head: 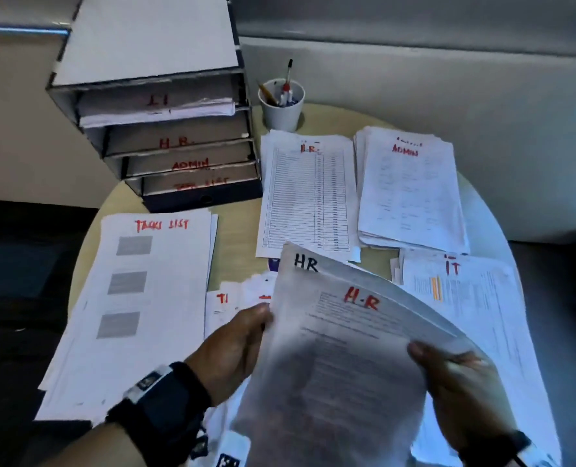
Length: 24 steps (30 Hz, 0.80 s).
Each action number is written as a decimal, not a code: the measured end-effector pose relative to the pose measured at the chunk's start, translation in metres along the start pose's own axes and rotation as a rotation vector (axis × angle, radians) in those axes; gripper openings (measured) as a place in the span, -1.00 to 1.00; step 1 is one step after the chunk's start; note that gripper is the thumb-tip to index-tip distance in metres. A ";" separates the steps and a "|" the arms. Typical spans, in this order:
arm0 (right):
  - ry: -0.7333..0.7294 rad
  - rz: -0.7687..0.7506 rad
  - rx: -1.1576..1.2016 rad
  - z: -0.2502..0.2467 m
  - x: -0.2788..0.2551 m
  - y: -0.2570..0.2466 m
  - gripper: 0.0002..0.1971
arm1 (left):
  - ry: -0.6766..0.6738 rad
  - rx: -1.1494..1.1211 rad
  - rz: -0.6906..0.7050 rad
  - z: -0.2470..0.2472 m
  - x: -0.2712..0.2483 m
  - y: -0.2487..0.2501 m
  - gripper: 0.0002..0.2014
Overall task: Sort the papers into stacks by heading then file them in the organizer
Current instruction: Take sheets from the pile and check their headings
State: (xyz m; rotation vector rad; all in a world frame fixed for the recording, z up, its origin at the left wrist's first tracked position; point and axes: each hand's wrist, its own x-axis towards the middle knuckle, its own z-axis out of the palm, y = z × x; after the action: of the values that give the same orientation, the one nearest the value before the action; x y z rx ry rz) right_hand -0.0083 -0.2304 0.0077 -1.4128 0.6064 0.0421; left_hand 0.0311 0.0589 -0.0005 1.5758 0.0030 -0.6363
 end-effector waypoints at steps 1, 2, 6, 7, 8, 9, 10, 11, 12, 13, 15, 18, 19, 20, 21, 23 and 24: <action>0.002 -0.012 -0.012 0.007 0.003 -0.003 -0.81 | -0.048 -0.072 -0.036 0.006 -0.005 -0.002 -0.53; -0.003 -0.045 -0.036 0.014 0.007 -0.004 -0.79 | -0.032 -0.077 -0.051 0.009 -0.007 -0.010 -0.52; -0.131 -0.025 0.027 0.027 0.026 -0.001 -0.34 | 0.257 -0.158 -0.090 0.006 0.004 -0.022 -0.58; -0.172 0.007 -0.029 0.027 0.028 0.003 -0.28 | 0.271 -0.284 -0.078 0.005 0.004 -0.021 -0.55; -0.213 0.031 -0.129 0.026 0.030 0.008 -0.33 | 0.276 -0.438 -0.048 0.002 0.005 -0.021 -0.52; -0.254 0.039 -0.241 0.025 0.031 0.015 -0.45 | 0.292 -0.552 -0.050 0.000 0.006 -0.021 -0.49; -0.275 0.036 -0.347 0.024 0.029 0.021 -0.59 | 0.289 -0.639 -0.050 -0.002 0.007 -0.021 -0.49; -0.276 0.026 -0.412 0.024 0.026 0.026 -0.70 | 0.306 -0.643 -0.073 -0.004 0.008 -0.024 -0.50; -0.267 0.013 -0.459 0.024 0.024 0.030 -0.77 | 0.329 -0.562 -0.084 -0.006 0.008 -0.027 -0.53; -0.253 -0.002 -0.492 0.023 0.022 0.033 -0.78 | 0.356 -0.423 -0.106 -0.006 0.009 -0.028 -0.57; -0.269 -0.010 -0.500 0.026 0.017 0.035 -0.75 | 0.418 -0.218 -0.150 -0.008 0.009 -0.034 -0.58; -0.323 -0.046 -0.577 0.028 0.012 0.033 -0.60 | 0.483 -0.317 -0.143 -0.011 0.012 -0.033 -0.55; -0.326 -0.062 -0.587 0.028 0.010 0.032 -0.56 | 0.503 -0.341 -0.141 -0.013 0.015 -0.029 -0.54; -0.324 -0.072 -0.583 0.028 0.010 0.031 -0.53 | 0.509 -0.335 -0.125 -0.014 0.018 -0.026 -0.52; -0.318 -0.075 -0.578 0.027 0.011 0.031 -0.51 | 0.505 -0.300 -0.114 -0.015 0.021 -0.024 -0.51; -0.326 -0.068 -0.583 0.025 0.011 0.030 -0.49 | 0.503 -0.243 -0.122 -0.013 0.024 -0.020 -0.54; -0.328 -0.072 -0.589 0.026 0.011 0.030 -0.49 | 0.515 -0.220 -0.123 -0.013 0.024 -0.021 -0.56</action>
State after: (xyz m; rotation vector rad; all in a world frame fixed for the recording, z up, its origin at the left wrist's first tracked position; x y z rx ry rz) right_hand -0.0013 -0.2045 -0.0236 -1.9431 0.2737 0.4148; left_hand 0.0486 0.0642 -0.0296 1.4923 0.5397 -0.2969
